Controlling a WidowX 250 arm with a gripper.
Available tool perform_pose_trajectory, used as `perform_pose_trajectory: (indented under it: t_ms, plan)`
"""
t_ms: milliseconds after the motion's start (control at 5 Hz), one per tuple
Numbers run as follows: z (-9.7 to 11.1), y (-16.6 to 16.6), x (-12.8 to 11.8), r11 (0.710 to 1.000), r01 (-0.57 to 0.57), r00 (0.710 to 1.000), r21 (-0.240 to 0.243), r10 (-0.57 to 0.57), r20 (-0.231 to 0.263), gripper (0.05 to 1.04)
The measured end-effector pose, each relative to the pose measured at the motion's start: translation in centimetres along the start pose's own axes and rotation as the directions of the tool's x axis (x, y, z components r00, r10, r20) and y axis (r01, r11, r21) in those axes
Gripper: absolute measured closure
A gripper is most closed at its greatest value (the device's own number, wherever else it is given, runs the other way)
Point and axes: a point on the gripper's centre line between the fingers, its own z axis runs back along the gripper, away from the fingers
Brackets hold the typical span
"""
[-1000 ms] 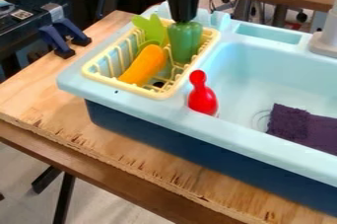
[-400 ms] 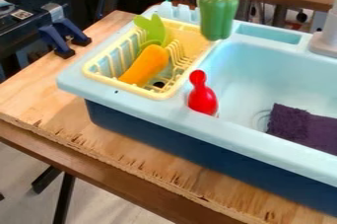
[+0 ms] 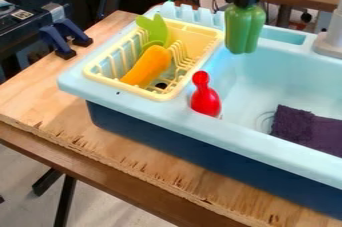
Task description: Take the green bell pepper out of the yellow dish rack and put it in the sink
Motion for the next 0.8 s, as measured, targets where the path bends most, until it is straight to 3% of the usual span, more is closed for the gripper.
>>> perform_pose_trajectory:
  t_ms: [400,600,800]
  plan:
    - [-1.3,-0.8,-0.1,1.0,0.008,0.999,-0.003,-0.008,-0.036,0.965]
    - [-4.0,-2.1,-0.8,1.0,0.025,0.996,-0.013,-0.026,-0.089,0.965]
    - [-4.9,-3.4,-1.0,0.999,0.048,0.992,-0.012,-0.049,-0.115,0.965]
